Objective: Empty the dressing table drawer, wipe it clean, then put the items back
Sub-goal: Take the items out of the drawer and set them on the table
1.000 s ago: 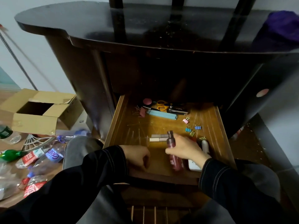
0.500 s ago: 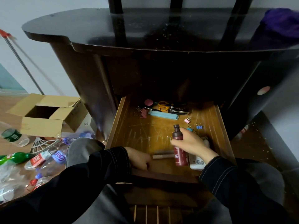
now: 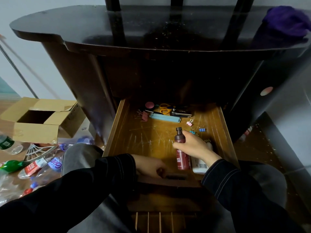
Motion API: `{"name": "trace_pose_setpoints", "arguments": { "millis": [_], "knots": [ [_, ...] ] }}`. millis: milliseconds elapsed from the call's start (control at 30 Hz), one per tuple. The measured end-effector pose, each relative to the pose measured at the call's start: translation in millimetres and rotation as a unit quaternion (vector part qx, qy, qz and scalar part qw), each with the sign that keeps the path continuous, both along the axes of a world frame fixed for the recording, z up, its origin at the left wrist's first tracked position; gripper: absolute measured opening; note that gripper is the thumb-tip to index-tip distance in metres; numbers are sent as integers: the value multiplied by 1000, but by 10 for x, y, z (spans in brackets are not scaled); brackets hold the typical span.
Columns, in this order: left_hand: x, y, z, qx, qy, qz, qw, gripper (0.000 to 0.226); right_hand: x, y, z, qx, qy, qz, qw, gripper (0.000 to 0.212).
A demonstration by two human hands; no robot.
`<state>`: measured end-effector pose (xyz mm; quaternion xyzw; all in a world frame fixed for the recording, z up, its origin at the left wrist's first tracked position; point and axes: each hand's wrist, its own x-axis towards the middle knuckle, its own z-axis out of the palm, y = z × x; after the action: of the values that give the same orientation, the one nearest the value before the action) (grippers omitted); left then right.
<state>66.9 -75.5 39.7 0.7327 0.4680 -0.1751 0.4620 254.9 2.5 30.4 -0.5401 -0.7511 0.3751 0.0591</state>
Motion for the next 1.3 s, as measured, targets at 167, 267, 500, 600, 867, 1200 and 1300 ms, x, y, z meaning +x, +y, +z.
{"name": "trace_pose_setpoints", "arguments": {
  "millis": [167, 267, 500, 600, 867, 1200, 1300],
  "knots": [
    [260, 72, -61, 138, 59, -87, 985, 25, 18, 13, 6, 1, 12, -12, 1000, 41],
    [311, 98, -67, 215, 82, -90, 969, 43, 32, 14, 7, 5, 13, -22, 1000, 40],
    [299, 112, -139, 170, 112, -107, 973, 32, 63, 20, 23, 15, 7, -58, 998, 42],
    [286, 103, -148, 131, 109, -92, 981, 19, 92, 32, 23, 20, 2, -77, 997, 42],
    [3, 178, -95, 134, 89, 94, 982, 31, 127, 25, 33, 41, 62, -145, 987, 33],
    [-471, 5, 637, 232, -182, 353, 888, 24, 136, -124, 620, 88, 170, -76, 979, 29],
    [-562, -148, 1090, 287, -249, 362, 851, 22, 98, -180, 1157, 133, 209, -38, 968, 36]
  ]
}}
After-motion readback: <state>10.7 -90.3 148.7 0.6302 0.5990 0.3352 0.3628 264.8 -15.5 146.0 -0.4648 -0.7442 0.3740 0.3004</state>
